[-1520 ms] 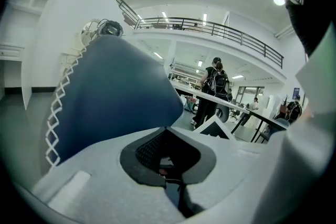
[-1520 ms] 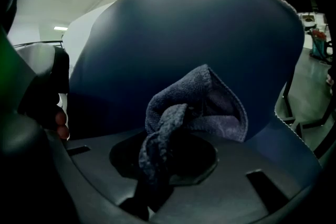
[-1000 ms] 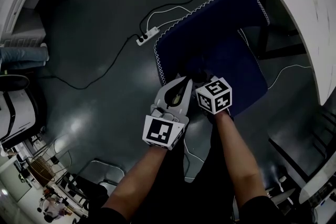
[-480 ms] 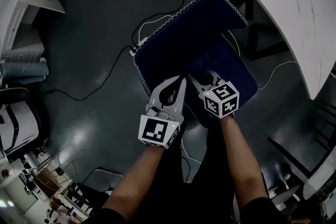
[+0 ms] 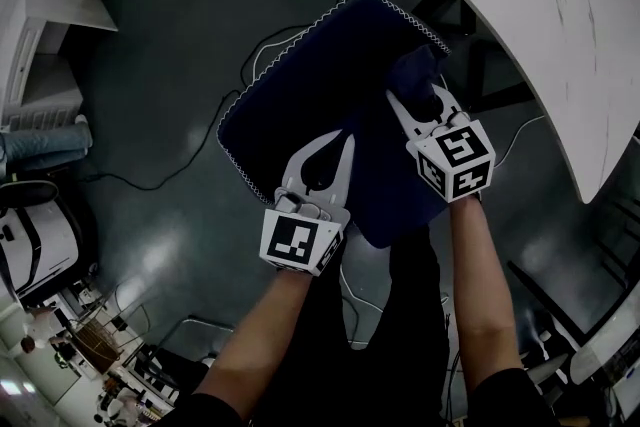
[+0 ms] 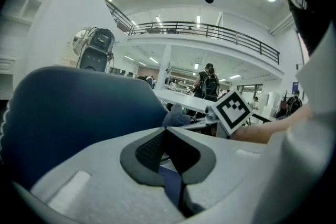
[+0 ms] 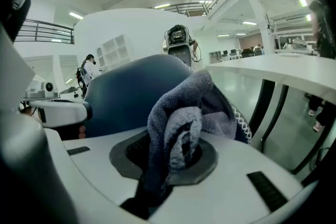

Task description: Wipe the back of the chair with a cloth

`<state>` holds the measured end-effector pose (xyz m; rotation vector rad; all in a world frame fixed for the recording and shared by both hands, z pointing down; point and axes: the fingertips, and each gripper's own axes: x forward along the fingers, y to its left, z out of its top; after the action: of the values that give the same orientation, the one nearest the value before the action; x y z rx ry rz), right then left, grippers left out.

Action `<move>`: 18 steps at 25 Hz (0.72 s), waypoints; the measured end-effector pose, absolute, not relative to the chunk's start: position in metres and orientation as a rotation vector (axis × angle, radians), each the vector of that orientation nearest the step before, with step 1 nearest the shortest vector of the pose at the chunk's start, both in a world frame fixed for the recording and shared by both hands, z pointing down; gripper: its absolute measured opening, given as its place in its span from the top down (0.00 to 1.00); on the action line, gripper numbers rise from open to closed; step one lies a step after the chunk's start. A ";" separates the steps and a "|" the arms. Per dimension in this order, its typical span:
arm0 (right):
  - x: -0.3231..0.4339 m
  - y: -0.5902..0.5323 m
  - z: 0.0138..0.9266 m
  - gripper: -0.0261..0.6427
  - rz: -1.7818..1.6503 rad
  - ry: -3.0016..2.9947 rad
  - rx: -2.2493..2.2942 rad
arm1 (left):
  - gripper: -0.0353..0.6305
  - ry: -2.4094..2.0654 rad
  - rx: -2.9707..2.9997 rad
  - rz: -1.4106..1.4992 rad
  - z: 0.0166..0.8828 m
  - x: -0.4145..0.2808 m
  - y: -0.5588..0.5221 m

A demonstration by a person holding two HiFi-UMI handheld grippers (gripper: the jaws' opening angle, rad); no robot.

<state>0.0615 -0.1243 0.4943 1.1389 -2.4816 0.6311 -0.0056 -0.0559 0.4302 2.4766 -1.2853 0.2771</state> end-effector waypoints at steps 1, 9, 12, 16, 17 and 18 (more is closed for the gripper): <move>0.063 -0.130 0.490 0.84 0.617 -2.487 1.137 | 0.94 -1.279 2.481 0.281 0.431 -0.002 -0.061; 0.067 -0.152 0.473 0.84 0.583 -2.499 1.126 | 0.94 -1.240 2.552 0.242 0.417 0.026 -0.108; 0.066 -0.159 0.476 0.84 0.581 -2.498 1.109 | 0.94 -1.229 2.552 0.241 0.420 0.031 -0.116; 0.059 -0.163 0.481 0.84 0.578 -2.508 1.093 | 0.94 -1.227 2.534 0.250 0.430 0.031 -0.117; 0.056 -0.164 0.482 0.83 0.579 -2.511 1.090 | 0.94 -1.229 2.527 0.251 0.432 0.029 -0.117; 0.053 -0.164 0.484 0.83 0.581 -2.514 1.087 | 0.94 -1.233 2.521 0.253 0.434 0.027 -0.116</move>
<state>0.0534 -0.1641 0.4837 1.0867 -2.5136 0.5813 0.0270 -0.1160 0.4344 2.5205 -1.2333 0.2534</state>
